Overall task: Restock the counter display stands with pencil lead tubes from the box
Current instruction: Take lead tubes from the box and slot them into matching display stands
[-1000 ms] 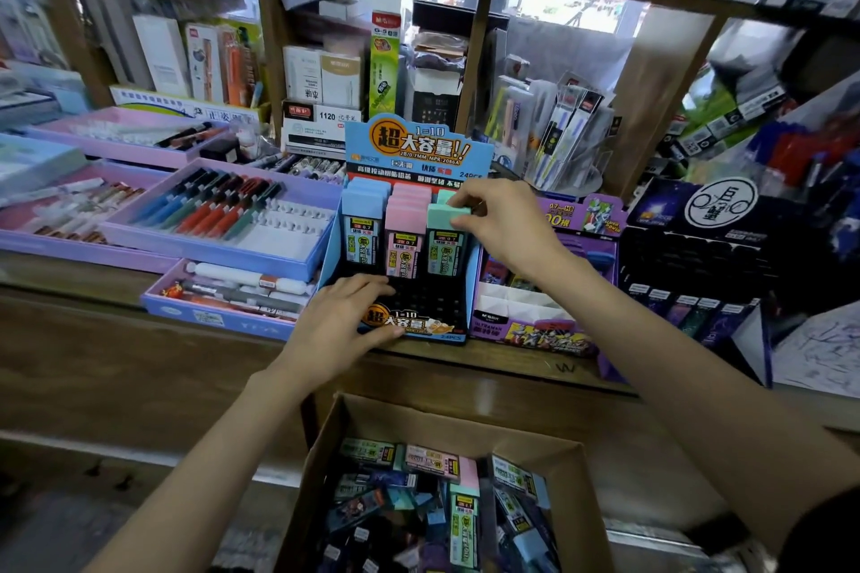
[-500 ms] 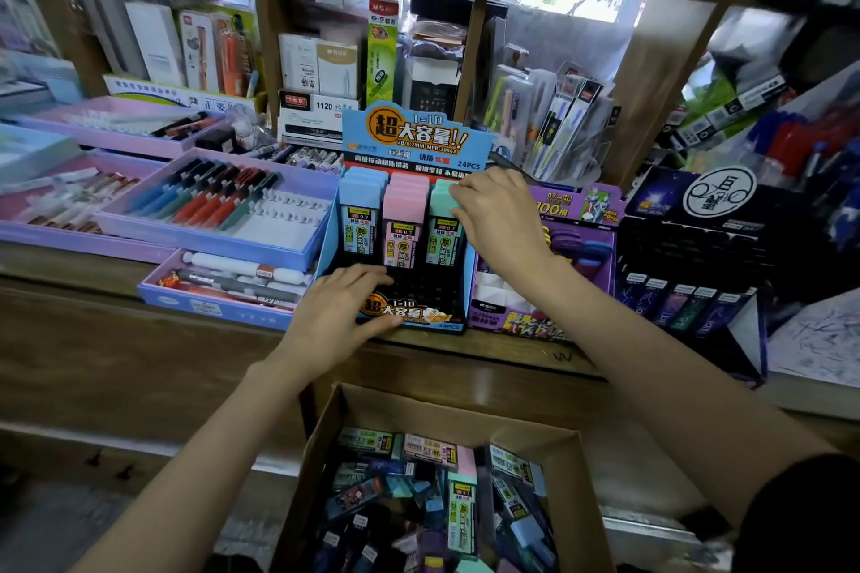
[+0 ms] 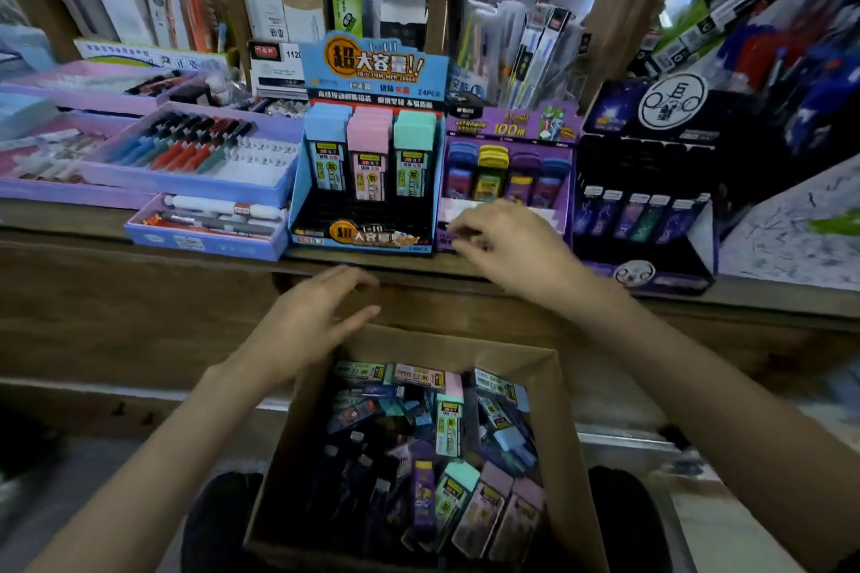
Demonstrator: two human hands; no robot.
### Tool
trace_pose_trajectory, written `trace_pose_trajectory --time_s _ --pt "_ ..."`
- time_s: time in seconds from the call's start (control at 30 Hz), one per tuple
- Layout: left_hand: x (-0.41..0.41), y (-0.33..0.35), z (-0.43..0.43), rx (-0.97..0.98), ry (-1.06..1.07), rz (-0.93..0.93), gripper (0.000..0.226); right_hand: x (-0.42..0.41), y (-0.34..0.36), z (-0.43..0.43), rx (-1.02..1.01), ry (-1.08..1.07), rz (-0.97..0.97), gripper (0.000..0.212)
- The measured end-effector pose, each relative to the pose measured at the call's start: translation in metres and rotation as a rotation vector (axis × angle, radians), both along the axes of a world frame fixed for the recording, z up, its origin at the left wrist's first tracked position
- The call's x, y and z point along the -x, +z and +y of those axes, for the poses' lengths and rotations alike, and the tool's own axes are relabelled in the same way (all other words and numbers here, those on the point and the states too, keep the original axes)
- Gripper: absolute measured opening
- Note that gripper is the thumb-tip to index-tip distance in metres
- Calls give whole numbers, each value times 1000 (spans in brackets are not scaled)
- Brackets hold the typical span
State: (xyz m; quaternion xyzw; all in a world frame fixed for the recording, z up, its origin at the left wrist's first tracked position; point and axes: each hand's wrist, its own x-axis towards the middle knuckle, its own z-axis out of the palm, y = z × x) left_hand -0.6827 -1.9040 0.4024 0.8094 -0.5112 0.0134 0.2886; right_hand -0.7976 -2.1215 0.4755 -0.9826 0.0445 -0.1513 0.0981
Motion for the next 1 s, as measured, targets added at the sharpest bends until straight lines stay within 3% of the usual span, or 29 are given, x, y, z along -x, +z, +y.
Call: trace_pose_trajectory --time_s 0.33,0.47,0.6,0.73,0.83,1.0 --pt "64 -129 -4 -272 44 401 30 92 -173 0 -364 -131 441 20" --pt "60 -175 2 -397 169 377 44 107 -239 -5 -517 -324 563 30" --pt "45 -201 3 -449 299 379 56 97 -272 -16 -661 -548 512 54" --pt "36 -216 -2 -498 346 434 71 80 -292 -21 -800 -642 448 71" --pt "35 -227 -3 -629 303 318 73 67 -302 -24 -832 -691 473 70" --pt "44 -233 1 -745 225 193 74 71 -314 -13 -684 -591 561 60"
